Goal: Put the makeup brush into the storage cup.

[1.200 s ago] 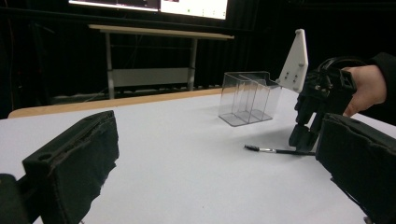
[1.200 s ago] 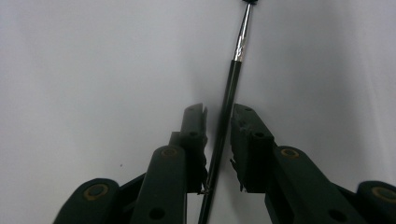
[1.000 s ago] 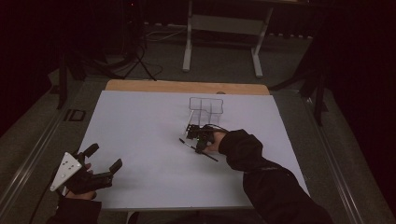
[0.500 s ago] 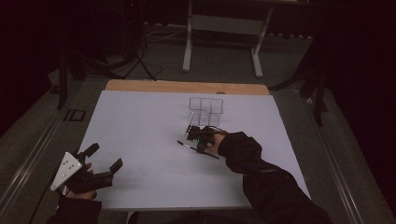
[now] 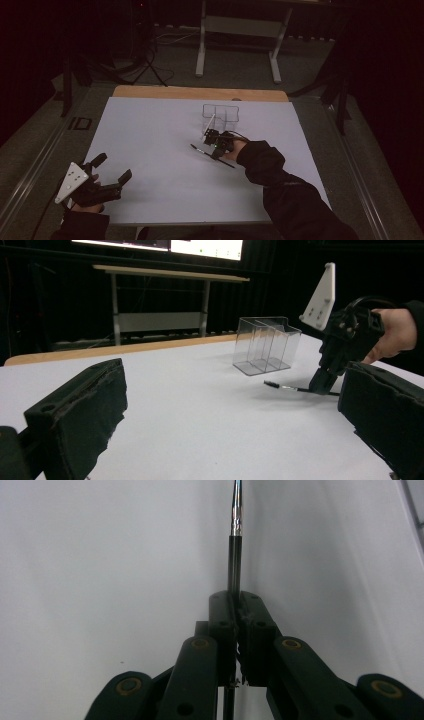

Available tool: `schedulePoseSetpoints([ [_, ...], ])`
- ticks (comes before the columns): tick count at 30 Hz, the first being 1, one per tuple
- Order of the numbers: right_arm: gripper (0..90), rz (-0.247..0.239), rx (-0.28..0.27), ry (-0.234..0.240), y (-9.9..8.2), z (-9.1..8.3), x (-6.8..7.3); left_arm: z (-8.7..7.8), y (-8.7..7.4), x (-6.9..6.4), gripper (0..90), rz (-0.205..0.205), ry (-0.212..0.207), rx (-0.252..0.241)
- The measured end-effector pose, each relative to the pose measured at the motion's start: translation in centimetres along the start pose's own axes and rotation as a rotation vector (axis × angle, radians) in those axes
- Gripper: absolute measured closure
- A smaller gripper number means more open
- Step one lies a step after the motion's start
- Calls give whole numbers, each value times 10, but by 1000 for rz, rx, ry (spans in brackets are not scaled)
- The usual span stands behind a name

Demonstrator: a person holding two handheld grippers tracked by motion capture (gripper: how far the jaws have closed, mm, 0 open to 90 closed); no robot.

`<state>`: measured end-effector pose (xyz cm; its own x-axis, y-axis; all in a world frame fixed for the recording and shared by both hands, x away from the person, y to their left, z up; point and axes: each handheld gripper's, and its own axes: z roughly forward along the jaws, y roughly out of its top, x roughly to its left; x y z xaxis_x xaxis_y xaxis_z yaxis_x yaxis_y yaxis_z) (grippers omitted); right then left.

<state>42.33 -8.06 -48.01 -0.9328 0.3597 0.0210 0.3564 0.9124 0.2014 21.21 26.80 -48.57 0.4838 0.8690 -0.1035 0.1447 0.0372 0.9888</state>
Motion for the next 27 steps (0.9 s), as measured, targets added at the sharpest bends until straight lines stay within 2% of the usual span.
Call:
schedulePoseSetpoints([
  [2,856,1,-8,-6,-1,-1,0,0,0,0,2,1,0,0],
  [3,856,14,-48,2,-4,-7,0,0,0,0,2,1,1,2],
  [11,856,26,-125,17,-15,-18,1,1,0,0,2,0,2,4],
  [12,856,40,-145,17,-18,-22,1,1,0,-1,2,0,2,4],
  [14,856,40,-145,17,-18,-22,1,1,0,-1,3,0,1,5],
  [15,857,43,-165,19,-20,-23,0,1,0,-1,3,-1,-1,4],
  [16,857,56,-206,19,-26,-29,-1,2,0,-1,2,-2,-2,3],
  [18,857,66,-240,19,-30,-33,-2,2,-1,-1,2,-4,-3,7],
  [20,857,66,-240,19,-30,-33,-2,2,-1,-1,2,-4,-4,9],
  [21,857,78,-287,17,-36,-36,-2,3,-1,-2,2,-9,-9,11],
  [26,857,89,-332,13,-45,-39,-1,6,0,-3,2,-33,-32,9],
  [27,857,94,-342,25,-46,-40,-1,7,1,-4,2,-38,-38,10],
])
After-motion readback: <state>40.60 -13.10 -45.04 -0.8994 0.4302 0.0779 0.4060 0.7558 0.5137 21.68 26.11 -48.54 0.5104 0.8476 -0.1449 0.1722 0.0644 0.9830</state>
